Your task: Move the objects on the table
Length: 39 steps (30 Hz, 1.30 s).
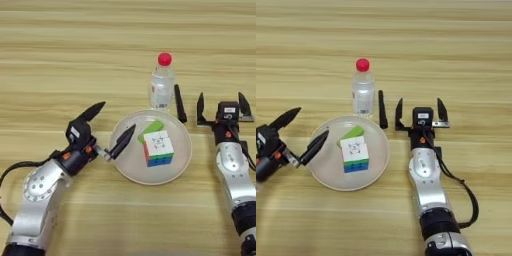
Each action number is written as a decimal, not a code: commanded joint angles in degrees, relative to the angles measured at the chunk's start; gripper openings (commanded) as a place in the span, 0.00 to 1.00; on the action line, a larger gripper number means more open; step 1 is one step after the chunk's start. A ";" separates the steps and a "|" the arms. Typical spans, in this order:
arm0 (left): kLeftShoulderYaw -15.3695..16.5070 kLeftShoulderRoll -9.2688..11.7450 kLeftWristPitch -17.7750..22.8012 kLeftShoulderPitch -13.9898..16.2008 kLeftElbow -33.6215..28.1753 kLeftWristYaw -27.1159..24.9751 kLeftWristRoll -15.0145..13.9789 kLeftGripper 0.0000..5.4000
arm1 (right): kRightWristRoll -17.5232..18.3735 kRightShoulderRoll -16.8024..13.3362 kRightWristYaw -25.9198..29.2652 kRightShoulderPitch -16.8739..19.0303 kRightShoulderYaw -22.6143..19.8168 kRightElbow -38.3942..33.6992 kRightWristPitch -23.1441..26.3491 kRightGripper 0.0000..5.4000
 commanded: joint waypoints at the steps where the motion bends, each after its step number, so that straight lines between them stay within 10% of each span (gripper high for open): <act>1: -2.53 0.13 0.28 -0.84 4.08 -4.07 0.63 1.00 | 0.01 -0.18 -0.16 -1.28 -0.10 0.66 -0.46 1.00; 39: -8.82 -1.64 -0.09 -9.65 15.66 -9.35 7.93 1.00 | -1.18 1.67 -2.16 0.06 1.10 -4.19 1.14 1.00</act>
